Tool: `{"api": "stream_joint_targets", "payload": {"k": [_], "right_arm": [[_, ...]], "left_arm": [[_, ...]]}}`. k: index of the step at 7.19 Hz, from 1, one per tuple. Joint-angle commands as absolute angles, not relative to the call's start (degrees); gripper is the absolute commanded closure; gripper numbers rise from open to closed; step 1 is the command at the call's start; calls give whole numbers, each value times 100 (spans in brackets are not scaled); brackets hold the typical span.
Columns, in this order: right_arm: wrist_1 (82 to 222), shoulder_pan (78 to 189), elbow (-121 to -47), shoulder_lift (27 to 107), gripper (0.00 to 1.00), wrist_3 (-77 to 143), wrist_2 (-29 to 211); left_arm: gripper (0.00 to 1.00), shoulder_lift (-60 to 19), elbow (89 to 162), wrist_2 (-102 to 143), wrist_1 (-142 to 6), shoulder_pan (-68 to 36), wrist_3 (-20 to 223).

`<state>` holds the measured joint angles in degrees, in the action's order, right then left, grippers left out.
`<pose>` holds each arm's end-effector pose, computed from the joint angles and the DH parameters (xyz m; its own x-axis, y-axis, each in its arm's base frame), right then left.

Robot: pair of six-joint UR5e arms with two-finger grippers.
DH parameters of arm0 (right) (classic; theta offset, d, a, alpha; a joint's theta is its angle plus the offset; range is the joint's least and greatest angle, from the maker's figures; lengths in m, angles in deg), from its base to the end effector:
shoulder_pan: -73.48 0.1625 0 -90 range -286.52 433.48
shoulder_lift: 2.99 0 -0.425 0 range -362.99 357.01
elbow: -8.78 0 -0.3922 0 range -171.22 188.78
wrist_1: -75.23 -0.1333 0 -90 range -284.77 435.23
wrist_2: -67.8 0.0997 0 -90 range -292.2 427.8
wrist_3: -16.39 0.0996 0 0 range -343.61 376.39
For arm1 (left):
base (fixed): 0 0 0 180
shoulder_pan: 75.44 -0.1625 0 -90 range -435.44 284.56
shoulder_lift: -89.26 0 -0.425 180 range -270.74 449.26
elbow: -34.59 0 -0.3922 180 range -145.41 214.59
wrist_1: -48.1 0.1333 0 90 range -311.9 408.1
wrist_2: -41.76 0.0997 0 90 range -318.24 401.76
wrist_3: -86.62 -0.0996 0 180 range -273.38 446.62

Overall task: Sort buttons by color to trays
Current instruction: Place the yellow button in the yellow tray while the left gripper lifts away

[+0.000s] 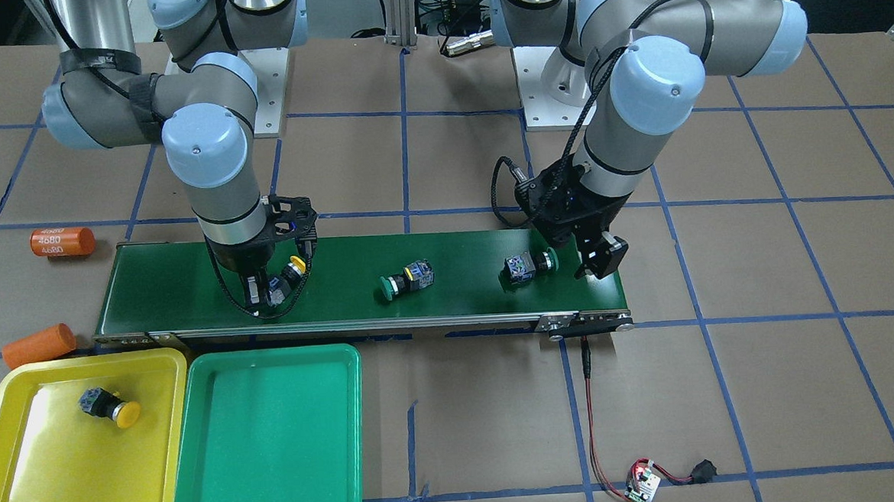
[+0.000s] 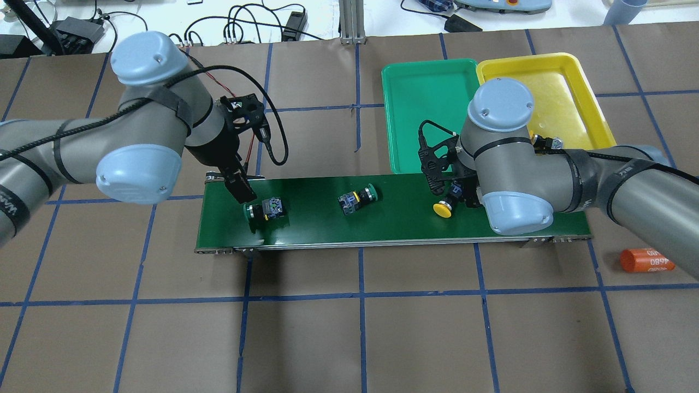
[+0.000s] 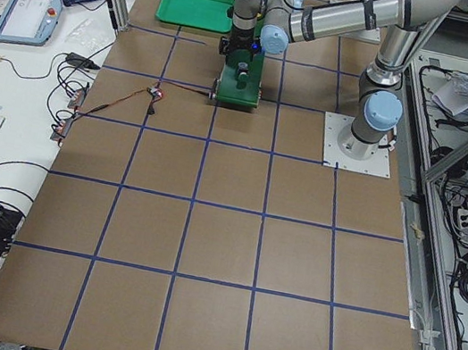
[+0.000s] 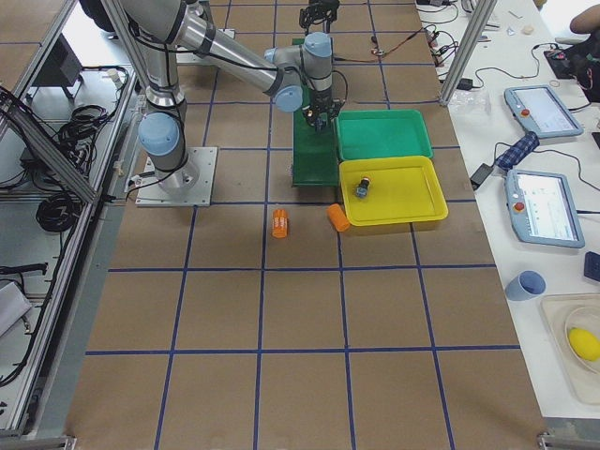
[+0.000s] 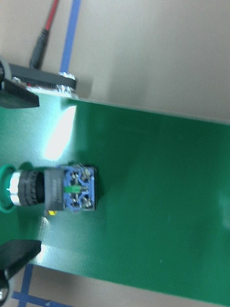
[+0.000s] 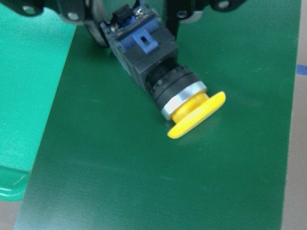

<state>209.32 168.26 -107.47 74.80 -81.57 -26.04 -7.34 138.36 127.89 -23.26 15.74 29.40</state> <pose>0.1684 -0.4937 0.2448 0.2199 -0.9716 0.0879 -0.9738 -0.2132 0.0796 -0.1506 -0.5102 0.3458 -0.5228 0.8502 0.0619 0.8498 0.5255 -0.0404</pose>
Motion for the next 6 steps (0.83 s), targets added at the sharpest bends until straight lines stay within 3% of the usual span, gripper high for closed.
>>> {"api": "stream_joint_targets", "payload": {"k": [1, 4, 6], "right_arm": [[20926, 16692, -10636, 7488, 100, -8126, -2660], [20184, 15885, -9323, 7278, 100, -8134, -2563], [20135, 15200, -8495, 6516, 100, -8117, -2546]], "left_arm": [[0, -628, 12928, 12833, -3709, 1526, 4917], [0, -339, 12494, 13417, -4665, 1526, 7407], [0, -206, 12476, 13451, -4717, 1500, 7677]]}}
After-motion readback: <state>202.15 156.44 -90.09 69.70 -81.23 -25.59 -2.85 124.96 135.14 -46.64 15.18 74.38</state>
